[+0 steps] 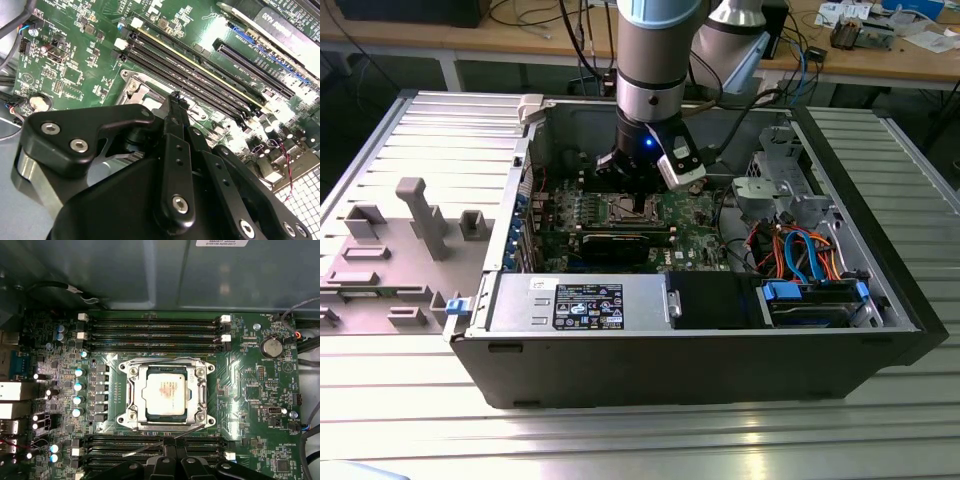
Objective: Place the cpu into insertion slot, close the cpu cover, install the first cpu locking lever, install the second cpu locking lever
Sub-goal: 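Install the second cpu locking lever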
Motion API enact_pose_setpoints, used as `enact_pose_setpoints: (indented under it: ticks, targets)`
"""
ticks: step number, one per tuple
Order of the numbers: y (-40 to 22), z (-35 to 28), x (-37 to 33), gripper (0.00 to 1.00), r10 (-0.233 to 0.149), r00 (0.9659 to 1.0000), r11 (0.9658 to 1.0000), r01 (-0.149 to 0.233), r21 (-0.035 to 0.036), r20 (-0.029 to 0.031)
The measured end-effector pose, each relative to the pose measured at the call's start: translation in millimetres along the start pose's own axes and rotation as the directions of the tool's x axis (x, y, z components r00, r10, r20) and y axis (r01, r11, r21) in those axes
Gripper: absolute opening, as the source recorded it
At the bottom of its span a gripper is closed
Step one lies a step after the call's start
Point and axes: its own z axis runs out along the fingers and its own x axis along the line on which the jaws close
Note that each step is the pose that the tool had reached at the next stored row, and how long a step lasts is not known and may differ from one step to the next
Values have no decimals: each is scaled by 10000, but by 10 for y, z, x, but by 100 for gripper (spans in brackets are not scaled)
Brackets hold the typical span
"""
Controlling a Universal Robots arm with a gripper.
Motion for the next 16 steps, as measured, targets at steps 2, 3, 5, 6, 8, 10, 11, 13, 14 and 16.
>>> enact_pose_setpoints:
  ticks: [2, 3, 5, 6, 8, 10, 11, 13, 14, 16]
  targets:
    - [-1, -1, 0, 11, 1, 10000, 10000, -1, -41, -24]
    - [-1, -1, -1, 11, 0, 10000, 9999, -1, -101, -47]
    - [-10, 0, 5, 11, -20, 9999, 9997, 16, -262, -123]
    - [-24, 4, 22, 11, -35, 9999, 9996, 31, -292, -143]
    - [-43, 13, 44, 11, -45, 9999, 9995, 41, -298, -156]
    - [-58, 24, 72, 11, -59, 9998, 9995, 53, -304, -173]
    - [-65, 35, 79, 11, -106, 9998, 9995, 100, -311, -189]
    - [-74, 62, 100, 11, -277, 9994, 9991, 270, -325, -220]
    - [-74, 65, 117, 11, -293, 9993, 9990, 286, -330, -222]
    - [-74, 71, 160, 11, -306, 9993, 9989, 298, -351, -222]
